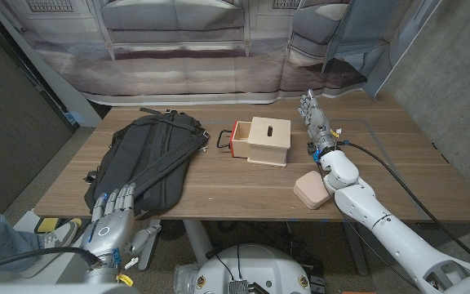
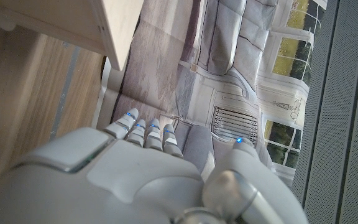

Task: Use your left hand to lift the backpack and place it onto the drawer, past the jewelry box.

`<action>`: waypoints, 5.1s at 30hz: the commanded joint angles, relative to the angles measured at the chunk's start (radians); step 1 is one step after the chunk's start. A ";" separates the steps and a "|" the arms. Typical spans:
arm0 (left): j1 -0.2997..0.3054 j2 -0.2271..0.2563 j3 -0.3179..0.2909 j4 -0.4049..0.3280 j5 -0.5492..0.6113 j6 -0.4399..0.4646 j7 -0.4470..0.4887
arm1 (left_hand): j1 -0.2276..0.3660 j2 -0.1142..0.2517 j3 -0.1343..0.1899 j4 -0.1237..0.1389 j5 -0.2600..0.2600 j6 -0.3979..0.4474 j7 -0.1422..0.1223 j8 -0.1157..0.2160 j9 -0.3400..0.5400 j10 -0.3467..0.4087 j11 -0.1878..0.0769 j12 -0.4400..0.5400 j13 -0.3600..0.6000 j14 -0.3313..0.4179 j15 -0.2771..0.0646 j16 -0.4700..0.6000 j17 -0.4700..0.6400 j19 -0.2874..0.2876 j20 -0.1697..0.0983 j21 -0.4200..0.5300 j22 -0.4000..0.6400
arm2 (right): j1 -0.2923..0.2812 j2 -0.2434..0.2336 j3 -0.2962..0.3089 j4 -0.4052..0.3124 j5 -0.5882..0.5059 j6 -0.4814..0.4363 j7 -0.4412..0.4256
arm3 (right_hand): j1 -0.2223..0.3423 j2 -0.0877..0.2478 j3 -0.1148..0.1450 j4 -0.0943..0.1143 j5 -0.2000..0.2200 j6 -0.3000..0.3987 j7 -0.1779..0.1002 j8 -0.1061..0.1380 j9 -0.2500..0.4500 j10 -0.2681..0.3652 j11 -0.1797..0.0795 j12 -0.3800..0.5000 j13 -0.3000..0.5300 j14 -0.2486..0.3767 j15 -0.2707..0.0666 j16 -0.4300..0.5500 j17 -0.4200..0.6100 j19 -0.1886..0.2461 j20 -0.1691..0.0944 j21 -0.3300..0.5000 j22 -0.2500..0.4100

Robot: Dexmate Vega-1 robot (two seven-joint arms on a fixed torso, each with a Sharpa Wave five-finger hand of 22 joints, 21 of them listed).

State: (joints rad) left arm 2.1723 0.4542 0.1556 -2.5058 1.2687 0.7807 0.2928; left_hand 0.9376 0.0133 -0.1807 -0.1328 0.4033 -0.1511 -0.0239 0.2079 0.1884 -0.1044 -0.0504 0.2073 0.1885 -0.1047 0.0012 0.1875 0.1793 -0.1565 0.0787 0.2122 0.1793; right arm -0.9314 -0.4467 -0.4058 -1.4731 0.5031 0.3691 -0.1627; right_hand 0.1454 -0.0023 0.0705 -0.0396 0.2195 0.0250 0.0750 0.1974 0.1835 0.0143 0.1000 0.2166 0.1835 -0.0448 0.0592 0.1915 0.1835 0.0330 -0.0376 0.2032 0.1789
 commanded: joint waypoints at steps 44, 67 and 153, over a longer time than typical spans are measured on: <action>-0.295 0.185 0.229 0.195 0.060 0.344 -0.082 | 0.007 0.019 -0.014 0.018 0.003 0.038 -0.019 0.005 0.005 0.021 -0.038 0.008 0.003 -0.002 -0.018 0.004 0.004 -0.031 0.001 -0.009 0.006 | -0.015 0.020 0.001 0.024 0.011 0.001 -0.025 | 0.012 0.002 -0.007 -0.005 0.000 -0.002 -0.005 -0.003 0.002 0.008 0.003 -0.004 0.003 0.001 0.005 -0.002 0.004 0.003 -0.002 -0.002 0.006; -0.398 0.219 0.307 0.265 0.154 0.440 -0.151 | 0.022 0.031 -0.012 0.018 0.006 0.074 -0.034 0.013 0.005 0.050 -0.048 0.015 0.003 0.016 -0.028 0.008 0.003 -0.027 0.005 -0.007 0.006 | -0.022 0.030 0.004 0.031 0.023 -0.003 -0.036 | 0.012 0.004 -0.010 -0.005 0.000 -0.002 -0.005 -0.003 0.002 0.007 0.002 -0.005 0.003 0.003 0.006 -0.001 0.005 0.003 -0.002 -0.002 0.006; -0.450 0.279 0.159 0.265 -0.693 0.127 0.458 | 0.465 0.144 0.318 0.007 -0.206 0.938 0.007 0.206 0.034 0.890 -0.052 0.156 0.049 0.945 -0.184 0.139 0.013 1.069 -0.117 0.217 -0.004 | -0.059 0.044 0.032 0.040 0.060 0.014 -0.065 | 0.012 0.008 -0.019 -0.009 -0.001 0.002 -0.013 -0.001 0.003 0.017 -0.003 -0.001 0.004 0.020 0.009 0.003 0.006 0.027 0.007 0.007 0.006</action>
State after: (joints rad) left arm 1.7066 0.7343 0.3661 -2.2431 0.6945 1.0032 0.6692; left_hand 1.3827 0.1370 0.1027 -0.1424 0.1916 0.6988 -0.0350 0.3928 0.2149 0.7179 -0.1005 0.3479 0.2266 0.7402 -0.0524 0.3151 0.1950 0.6533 0.2292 0.4211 0.1744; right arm -0.9805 -0.4066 -0.3788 -1.4313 0.5605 0.3742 -0.2202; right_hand 0.1493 0.0017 0.0524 -0.0494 0.2195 0.0232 0.0624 0.1974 0.1835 0.0196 0.0947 0.2166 0.1835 -0.0320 0.0644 0.1915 0.1834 0.0475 -0.0305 0.2032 0.1841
